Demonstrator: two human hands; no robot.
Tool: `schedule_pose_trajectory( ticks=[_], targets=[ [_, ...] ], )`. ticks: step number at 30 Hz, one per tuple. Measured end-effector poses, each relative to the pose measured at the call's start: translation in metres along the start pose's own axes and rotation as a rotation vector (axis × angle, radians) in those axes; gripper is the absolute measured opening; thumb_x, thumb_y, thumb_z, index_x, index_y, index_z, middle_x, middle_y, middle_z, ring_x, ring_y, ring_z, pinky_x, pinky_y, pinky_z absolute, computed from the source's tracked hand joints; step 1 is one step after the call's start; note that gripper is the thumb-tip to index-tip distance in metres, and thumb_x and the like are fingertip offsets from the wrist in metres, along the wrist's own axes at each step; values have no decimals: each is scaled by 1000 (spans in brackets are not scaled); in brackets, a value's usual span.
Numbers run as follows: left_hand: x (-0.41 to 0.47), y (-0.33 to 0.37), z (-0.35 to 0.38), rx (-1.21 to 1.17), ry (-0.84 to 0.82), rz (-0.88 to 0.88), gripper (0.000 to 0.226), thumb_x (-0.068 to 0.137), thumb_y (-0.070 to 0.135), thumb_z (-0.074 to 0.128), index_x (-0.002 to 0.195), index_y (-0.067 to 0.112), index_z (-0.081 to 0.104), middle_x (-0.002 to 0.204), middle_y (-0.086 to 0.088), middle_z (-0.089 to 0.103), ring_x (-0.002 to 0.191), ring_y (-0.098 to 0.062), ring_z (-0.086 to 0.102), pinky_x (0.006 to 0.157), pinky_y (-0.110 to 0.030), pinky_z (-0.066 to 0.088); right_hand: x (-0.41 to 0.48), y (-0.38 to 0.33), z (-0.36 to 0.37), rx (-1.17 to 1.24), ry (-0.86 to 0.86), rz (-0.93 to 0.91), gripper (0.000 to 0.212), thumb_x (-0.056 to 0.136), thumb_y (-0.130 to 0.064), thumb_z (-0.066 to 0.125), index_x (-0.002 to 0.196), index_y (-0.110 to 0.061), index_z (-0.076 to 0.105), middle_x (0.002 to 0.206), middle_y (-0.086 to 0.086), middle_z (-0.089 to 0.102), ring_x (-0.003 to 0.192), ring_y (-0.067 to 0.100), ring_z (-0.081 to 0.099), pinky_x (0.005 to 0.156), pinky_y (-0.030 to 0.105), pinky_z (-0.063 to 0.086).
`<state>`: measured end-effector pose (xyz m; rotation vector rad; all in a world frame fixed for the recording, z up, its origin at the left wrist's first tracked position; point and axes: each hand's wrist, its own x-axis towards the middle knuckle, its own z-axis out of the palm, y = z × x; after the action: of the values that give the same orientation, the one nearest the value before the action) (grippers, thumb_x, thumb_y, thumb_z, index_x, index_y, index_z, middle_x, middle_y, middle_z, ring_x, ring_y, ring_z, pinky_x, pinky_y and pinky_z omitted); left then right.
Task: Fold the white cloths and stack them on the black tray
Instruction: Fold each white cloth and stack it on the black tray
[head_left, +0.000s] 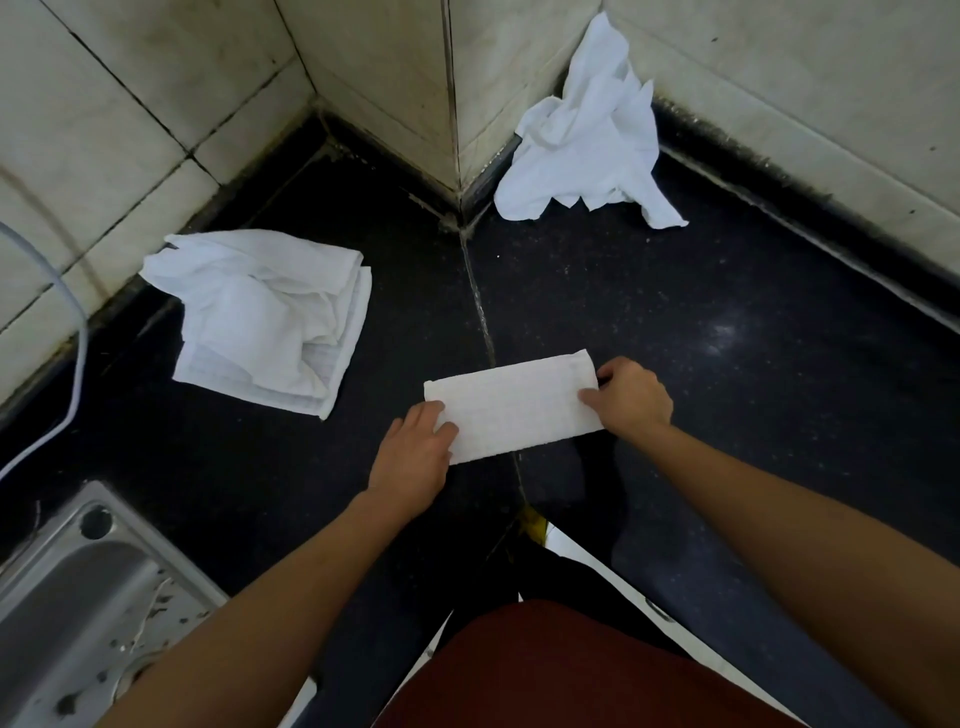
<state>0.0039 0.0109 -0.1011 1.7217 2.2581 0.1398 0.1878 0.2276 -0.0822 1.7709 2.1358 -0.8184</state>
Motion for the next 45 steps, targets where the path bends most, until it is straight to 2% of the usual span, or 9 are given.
schedule_pose_trajectory(
  ticks=[7,11,14,18,24,29,35,40,45],
  targets=[
    [-2,-2,-1,-40,-44,-17,31,73,12,78,101,8,69,126,-17,58,114,-35,57,79,-43,53,10,1,-5,447,-129,169,11,80,-18,71,87,-12,66,100,9,66,89,24,62,76,38,54],
    [-4,-2,-3,-29,-78,-26,31,83,17,69,112,8,65,137,-16,49,124,-34,49,89,-44,48,1,1,-12,583,-162,132,14,81,-19,71,77,-8,63,93,11,65,84,24,61,77,41,55],
    [-5,0,-5,-46,-91,-44,36,90,22,60,124,11,59,145,-13,40,132,-29,39,101,-42,40,-15,-11,-23,588,-171,-1,13,83,-15,70,79,-9,59,84,9,63,74,19,60,60,34,53],
    [-16,-3,-14,-142,29,-146,30,86,17,65,114,9,65,128,-12,53,114,-30,52,89,-40,45,-37,-49,-25,592,-256,-141,18,83,-9,71,81,-13,54,75,8,62,56,18,60,46,26,49],
    [-43,-28,-24,-146,15,-338,29,89,21,58,117,14,62,117,-6,55,103,-24,52,85,-37,44,-56,-114,20,413,-388,-205,16,80,-6,69,85,-12,55,70,11,68,58,21,69,60,36,61],
    [-71,-41,-27,-154,-15,-470,29,89,20,57,117,14,61,114,-8,55,102,-26,52,85,-38,45,-54,-137,65,186,-362,-281,31,76,-17,66,59,-17,40,72,16,68,71,31,70,74,43,58],
    [-86,-43,-21,-190,-46,-528,31,90,20,56,121,13,59,116,-8,53,105,-27,51,87,-37,44,-51,-142,93,20,-307,-324,48,76,-37,73,60,-21,30,63,0,49,68,21,55,47,25,30],
    [-72,-33,-21,-199,11,-460,28,92,21,55,118,12,60,116,-7,53,104,-25,51,83,-36,45,-57,-133,75,54,-307,-446,23,88,-36,63,77,-16,58,76,0,64,74,20,63,65,30,48],
    [-37,-18,-18,-149,76,-286,26,87,13,62,111,5,64,130,-17,53,118,-34,52,86,-44,50,-42,-89,49,-196,98,-838,24,94,-21,53,113,-15,65,111,2,63,102,22,56,71,37,51]
  ],
)
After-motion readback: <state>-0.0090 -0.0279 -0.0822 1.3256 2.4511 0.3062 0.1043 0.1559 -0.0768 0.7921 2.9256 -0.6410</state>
